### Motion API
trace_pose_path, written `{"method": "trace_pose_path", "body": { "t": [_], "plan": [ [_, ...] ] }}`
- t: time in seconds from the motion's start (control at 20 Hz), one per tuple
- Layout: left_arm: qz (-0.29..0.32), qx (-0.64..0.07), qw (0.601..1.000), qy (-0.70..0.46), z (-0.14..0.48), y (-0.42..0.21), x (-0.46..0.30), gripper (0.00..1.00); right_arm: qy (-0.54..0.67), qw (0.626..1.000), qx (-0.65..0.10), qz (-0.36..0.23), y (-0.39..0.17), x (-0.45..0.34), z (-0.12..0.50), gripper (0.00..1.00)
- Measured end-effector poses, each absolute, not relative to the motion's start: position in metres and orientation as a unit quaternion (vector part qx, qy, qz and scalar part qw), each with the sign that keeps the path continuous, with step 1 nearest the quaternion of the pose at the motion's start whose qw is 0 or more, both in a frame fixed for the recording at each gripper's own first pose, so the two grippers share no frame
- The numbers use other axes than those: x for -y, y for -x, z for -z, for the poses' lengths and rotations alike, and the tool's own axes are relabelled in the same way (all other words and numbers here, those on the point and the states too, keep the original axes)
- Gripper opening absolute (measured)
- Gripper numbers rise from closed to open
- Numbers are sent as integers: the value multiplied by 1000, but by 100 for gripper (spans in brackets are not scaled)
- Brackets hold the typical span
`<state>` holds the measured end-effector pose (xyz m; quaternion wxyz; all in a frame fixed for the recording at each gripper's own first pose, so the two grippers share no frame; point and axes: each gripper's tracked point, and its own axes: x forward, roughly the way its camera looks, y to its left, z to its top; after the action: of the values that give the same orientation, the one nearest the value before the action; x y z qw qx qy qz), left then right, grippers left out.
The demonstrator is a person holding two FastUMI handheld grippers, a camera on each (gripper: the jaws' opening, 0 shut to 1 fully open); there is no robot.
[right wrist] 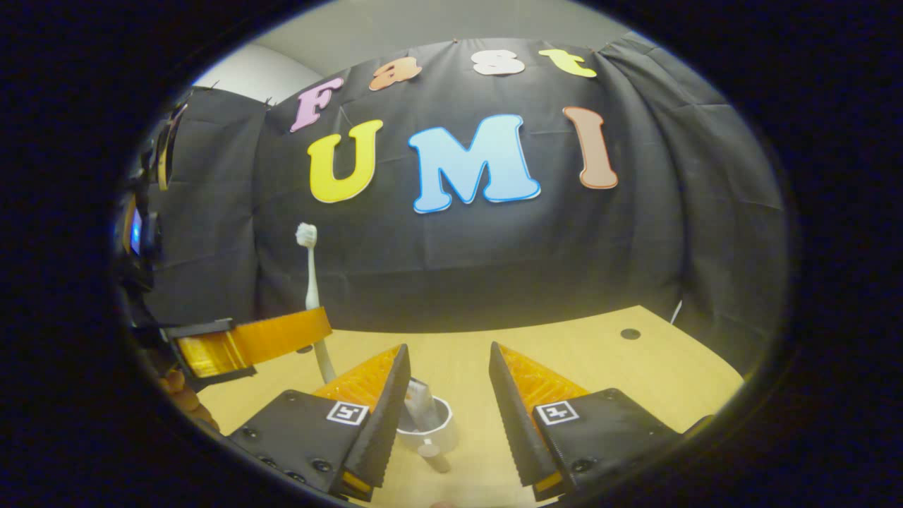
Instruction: Put the toothbrush and toothpaste on the desktop into the cup, then pick up the cup and place it on the coaster on the desktop.
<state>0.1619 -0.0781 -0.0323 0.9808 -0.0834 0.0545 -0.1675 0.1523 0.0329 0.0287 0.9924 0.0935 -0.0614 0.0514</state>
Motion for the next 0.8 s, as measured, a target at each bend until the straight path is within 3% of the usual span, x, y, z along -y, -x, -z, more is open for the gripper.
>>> {"method": "trace_pose_path", "body": {
  "t": [0.3,0.8],
  "plan": [
    [204,-11,976,79,48,-173,100,7,-107,991,72,-24,-125,-3,-25,75],
    [215,-41,975,42,119,-179,121,6,-105,994,34,-18,-116,3,9,75]
  ]
}}
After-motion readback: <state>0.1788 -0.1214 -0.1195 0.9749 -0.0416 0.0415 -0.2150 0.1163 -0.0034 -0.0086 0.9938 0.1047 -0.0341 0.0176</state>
